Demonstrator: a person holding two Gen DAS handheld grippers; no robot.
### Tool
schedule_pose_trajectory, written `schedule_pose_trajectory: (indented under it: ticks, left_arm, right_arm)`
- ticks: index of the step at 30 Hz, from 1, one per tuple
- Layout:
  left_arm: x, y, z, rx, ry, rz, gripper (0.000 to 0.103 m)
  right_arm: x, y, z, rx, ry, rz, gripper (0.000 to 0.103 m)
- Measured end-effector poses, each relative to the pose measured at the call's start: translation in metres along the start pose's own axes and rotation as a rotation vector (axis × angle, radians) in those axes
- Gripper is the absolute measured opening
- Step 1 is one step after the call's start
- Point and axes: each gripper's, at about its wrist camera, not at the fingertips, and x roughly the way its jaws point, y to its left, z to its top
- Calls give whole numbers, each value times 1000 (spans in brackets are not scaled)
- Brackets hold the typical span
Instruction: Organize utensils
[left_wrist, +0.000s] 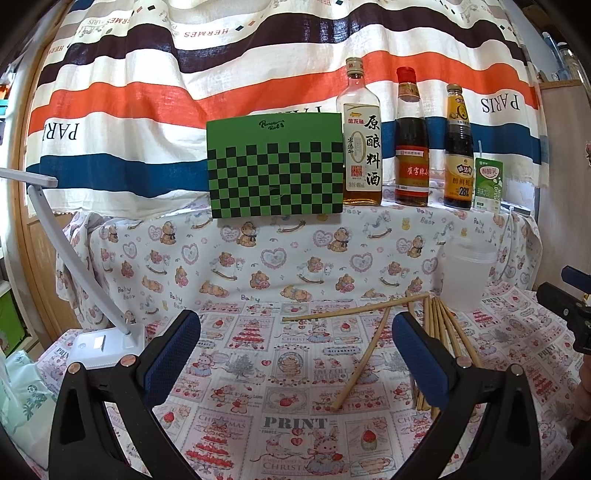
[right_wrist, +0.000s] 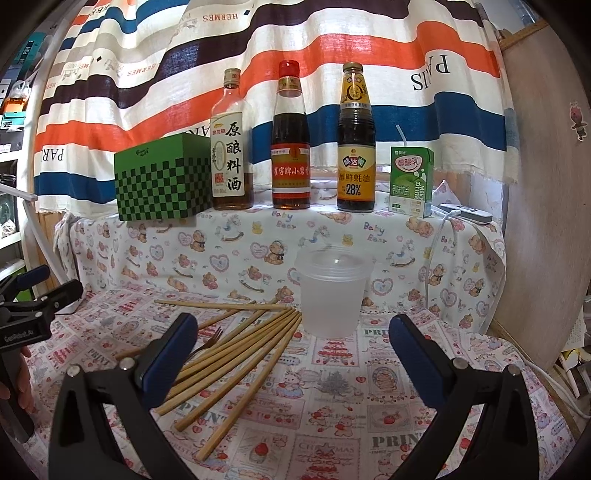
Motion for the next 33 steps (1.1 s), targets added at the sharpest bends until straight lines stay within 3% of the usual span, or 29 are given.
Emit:
schedule_pose_trajectory:
  ticks: [33]
  left_arm:
    - [-2,5,-2,-18,-12,-4,103]
  right_arm:
    - [-1,1,1,-10,-5,13,103]
